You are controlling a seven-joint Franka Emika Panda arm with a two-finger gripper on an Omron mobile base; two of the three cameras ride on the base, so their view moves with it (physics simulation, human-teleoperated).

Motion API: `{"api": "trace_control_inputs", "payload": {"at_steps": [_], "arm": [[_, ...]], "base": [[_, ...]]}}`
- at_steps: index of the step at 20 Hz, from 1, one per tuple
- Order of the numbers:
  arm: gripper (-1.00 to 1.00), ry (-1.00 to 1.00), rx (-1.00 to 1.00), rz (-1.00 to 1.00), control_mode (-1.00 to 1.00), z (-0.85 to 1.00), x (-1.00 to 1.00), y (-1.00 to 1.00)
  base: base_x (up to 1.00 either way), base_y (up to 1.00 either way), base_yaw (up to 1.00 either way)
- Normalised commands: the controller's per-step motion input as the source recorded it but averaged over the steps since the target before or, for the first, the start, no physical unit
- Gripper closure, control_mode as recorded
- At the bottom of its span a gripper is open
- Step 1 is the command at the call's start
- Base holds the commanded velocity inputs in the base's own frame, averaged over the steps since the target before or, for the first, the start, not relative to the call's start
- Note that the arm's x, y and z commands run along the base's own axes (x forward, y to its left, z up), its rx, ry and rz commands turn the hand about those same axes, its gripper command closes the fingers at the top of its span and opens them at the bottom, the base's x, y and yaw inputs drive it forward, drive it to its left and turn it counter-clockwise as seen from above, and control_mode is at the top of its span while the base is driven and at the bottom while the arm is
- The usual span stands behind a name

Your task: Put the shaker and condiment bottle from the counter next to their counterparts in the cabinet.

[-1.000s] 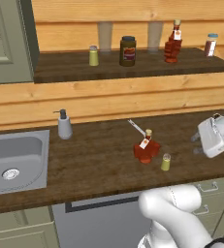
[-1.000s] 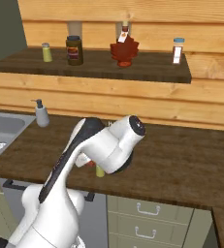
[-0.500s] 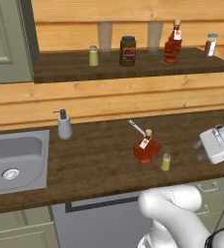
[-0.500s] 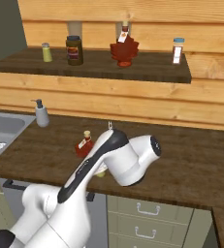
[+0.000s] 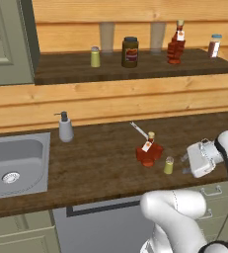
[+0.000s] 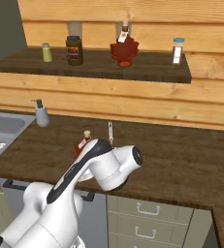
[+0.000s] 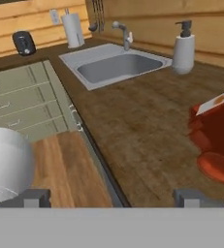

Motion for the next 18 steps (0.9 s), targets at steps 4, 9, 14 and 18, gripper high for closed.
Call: {"api": "trace_control_inputs", "payload": {"at_steps": [4,9,14,18], "arm": [[-1.00,-0.13,0.00,-0.22,-1.00,0.00,0.01,-0.12],[-1.00,-0.02,0.00,-0.08,-1.00,-0.04,0.23,-0.05],[-1.00,0.00,0.00,-0.01,-1.00,-0.06,0.47,-0.04],[-1.00,0.00,0.02,0.00,-1.00,-0.02,0.20,-0.30]], "base": [[0.00,0.00,0.00],[0.00,0.00,0.00],[0.00,0.00,0.00],[0.00,0.00,0.00]]}}
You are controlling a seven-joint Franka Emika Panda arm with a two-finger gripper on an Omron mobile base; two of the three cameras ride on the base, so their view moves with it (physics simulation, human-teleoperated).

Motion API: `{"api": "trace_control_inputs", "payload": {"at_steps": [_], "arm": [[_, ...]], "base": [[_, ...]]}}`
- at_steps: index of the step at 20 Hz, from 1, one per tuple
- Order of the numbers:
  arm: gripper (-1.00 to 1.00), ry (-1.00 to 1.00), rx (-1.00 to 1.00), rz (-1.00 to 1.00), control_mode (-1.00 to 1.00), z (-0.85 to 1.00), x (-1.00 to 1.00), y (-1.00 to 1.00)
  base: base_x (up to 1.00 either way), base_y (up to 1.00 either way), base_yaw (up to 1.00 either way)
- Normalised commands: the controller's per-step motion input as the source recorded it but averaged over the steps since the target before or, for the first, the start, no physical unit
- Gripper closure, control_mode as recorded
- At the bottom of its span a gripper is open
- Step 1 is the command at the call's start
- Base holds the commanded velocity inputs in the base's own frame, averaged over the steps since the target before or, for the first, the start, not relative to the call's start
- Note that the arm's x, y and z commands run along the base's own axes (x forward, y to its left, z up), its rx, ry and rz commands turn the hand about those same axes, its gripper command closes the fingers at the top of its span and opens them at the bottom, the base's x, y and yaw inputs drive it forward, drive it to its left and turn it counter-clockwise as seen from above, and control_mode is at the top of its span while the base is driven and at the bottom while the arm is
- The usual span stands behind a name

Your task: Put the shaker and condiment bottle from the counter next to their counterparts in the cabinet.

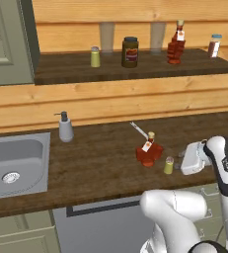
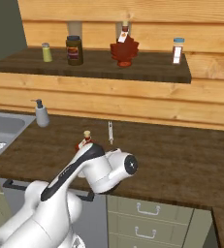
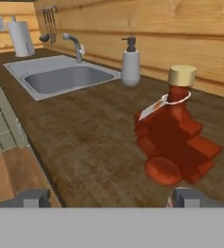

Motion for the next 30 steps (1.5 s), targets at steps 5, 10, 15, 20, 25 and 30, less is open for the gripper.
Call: {"api": "trace_control_inputs", "payload": {"at_steps": [5,10,15,20,25,30], "arm": [[-1.00,0.00,0.01,0.08,-1.00,-0.22,0.35,-0.58],[-1.00,0.00,0.01,0.07,-1.00,-0.06,0.23,-0.13],[-1.00,0.03,0.00,0.09,-1.00,-0.23,0.05,0.09],[-1.00,0.01,0.00,0.09,-1.00,-0.27,0.00,0.21],[-1.00,0.00,0.01,-0.02,-1.00,-0.04,0.08,0.01],[-1.00,0.00,0.02,-0.05,-1.00,-0.10,0.15,0.06]], "base": [[0.00,0.00,0.00],[0.00,0.00,0.00],[0.00,0.00,0.00],[0.00,0.00,0.00],[0.00,0.00,0.00],[0.00,0.00,0.00]]}}
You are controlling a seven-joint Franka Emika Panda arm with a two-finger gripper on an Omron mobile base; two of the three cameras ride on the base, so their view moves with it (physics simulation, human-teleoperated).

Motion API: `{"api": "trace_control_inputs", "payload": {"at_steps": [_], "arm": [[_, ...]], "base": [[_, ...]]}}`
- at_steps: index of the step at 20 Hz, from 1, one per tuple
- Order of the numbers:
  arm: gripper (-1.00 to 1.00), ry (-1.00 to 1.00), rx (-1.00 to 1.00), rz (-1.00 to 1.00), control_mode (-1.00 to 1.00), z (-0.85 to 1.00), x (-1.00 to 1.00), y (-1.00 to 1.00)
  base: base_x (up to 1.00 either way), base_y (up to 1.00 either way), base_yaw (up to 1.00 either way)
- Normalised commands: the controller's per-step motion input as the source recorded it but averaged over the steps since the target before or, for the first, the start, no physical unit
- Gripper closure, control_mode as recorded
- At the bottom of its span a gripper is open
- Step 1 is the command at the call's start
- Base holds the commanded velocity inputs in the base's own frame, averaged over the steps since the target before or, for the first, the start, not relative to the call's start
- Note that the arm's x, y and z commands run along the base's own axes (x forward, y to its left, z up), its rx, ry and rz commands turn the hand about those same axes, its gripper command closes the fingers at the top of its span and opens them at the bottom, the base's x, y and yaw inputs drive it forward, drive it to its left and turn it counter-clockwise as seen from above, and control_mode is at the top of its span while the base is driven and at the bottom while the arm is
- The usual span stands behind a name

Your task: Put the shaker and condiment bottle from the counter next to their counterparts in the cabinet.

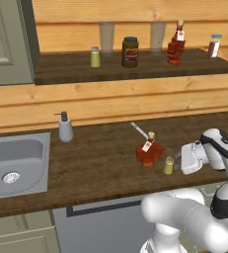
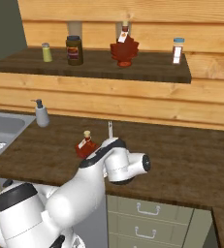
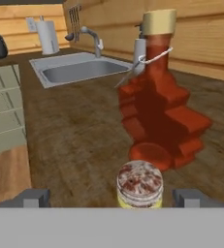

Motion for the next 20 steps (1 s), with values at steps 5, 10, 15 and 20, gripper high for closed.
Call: {"api": "trace_control_inputs", "payload": {"at_steps": [5,10,15,20], "arm": [[-1.00,0.02,0.00,0.00,-1.00,-0.16,-0.01,0.23],[-1.00,0.00,0.00,0.00,-1.00,-0.07,0.00,0.06],[-1.00,0.00,0.07,-0.05,-1.00,-0.01,0.09,-0.02],[-1.00,0.01,0.08,-0.08,-1.00,-0.03,0.37,-0.01]], "base": [[0.00,0.00,0.00],[0.00,0.00,0.00],[0.00,0.00,0.00],[0.00,0.00,0.00]]}}
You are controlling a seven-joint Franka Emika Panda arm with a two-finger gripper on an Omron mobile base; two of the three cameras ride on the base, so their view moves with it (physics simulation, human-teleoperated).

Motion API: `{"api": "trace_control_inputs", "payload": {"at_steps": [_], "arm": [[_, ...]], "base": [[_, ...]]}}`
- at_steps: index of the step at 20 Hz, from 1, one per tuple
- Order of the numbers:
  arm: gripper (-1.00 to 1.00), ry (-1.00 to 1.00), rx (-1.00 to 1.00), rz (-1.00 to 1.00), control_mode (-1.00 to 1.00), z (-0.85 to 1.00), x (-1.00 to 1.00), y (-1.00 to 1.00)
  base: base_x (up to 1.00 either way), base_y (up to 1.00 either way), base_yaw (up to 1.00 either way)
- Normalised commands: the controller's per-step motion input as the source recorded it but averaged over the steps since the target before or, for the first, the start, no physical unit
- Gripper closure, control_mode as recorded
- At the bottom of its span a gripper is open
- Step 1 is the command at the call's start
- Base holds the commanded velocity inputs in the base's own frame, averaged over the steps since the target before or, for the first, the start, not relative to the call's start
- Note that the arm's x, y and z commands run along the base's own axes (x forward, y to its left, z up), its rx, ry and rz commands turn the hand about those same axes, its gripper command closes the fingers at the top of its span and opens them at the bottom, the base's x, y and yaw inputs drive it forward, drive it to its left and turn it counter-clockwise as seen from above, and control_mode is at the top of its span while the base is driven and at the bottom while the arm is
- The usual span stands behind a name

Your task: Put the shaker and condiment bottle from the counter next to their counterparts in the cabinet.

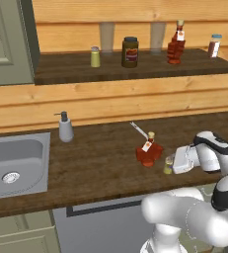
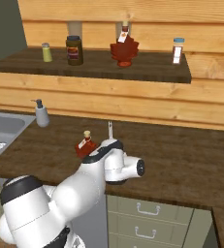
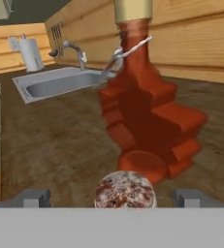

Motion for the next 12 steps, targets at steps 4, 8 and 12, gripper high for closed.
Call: {"api": "trace_control_inputs", "payload": {"at_steps": [4,8,12], "arm": [[-1.00,0.02,0.04,-0.05,-1.00,-0.16,0.39,-0.01],[1.00,0.00,0.05,-0.04,-1.00,-0.25,0.14,-0.11],[1.00,0.00,0.05,-0.01,-1.00,-0.11,0.01,0.00]], "base": [[0.00,0.00,0.00],[0.00,0.00,0.00],[0.00,0.00,0.00]]}}
